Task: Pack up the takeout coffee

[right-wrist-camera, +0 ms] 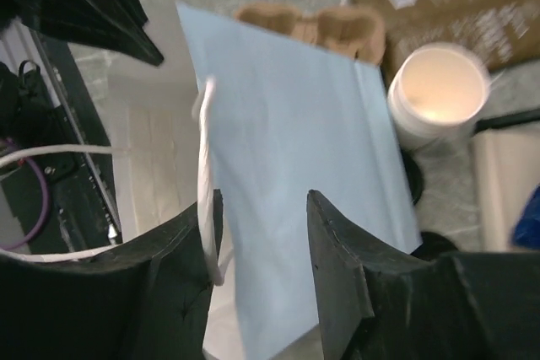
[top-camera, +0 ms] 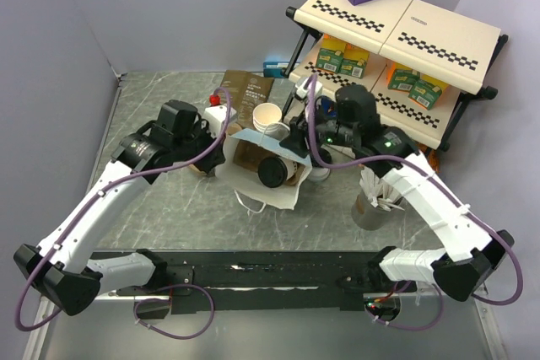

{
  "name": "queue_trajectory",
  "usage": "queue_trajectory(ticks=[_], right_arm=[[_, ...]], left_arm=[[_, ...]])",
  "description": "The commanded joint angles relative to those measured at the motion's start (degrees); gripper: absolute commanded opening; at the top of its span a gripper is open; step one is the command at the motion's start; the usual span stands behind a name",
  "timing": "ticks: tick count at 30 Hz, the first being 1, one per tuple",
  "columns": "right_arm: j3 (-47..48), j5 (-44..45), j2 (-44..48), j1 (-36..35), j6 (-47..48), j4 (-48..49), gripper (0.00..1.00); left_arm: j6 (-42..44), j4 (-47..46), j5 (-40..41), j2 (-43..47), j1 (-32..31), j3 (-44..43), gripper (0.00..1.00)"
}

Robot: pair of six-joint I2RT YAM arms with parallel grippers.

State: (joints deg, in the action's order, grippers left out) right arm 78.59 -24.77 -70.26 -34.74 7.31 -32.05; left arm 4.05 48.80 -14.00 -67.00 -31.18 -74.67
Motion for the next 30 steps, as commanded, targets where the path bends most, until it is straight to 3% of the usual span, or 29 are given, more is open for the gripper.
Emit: queue_trajectory(ticks=[1,3,4,6,7,9,10,17,30], right_arm=[[7.7,0.5,2.6,-0.2,5.3,-4.0,0.53],[10.6,0.3,3.0,-0.9,6.3,-4.5,0.53],[11.6,0.2,3.5,-2.0,8.5,-4.7,0.49],[13.9,0.7,3.7,-7.2,12.3,-5.8,0.35],[14.4,1.5,3.9,-9.6,16.6,-6.5,0.21],[14.3,4.4,3.7,-16.8,20.3,-7.8,0.04],[13.8,6.0,3.6,-18.5,22.4,-7.9,0.0],[1.6,16.1,3.6,-24.5,27.5,-5.7,0.0],[-0.2,23.7,-5.0,-27.6,35.7,-6.8,0.0]], left_arm=[[0.3,0.0,-1.9,0.4,0.2,-3.3,0.01],[-0.3,0.0,-3.2,0.1,0.5,-3.5,0.01],[-0.8,-0.1,-3.7,-0.1,0.7,-3.8,0.01],[-1.2,0.1,-5.4,-0.4,1.0,-4.4,0.01],[-1.4,0.2,-5.8,-0.8,1.1,-5.1,0.01],[-1.9,0.2,-6.6,-1.1,1.1,-5.7,0.01],[-2.3,0.4,-6.7,-1.4,1.1,-6.3,0.01],[-3.7,2.4,-8.9,-0.9,1.3,-7.5,0.01],[-8.8,1.7,-14.8,1.6,3.8,-4.9,0.01]])
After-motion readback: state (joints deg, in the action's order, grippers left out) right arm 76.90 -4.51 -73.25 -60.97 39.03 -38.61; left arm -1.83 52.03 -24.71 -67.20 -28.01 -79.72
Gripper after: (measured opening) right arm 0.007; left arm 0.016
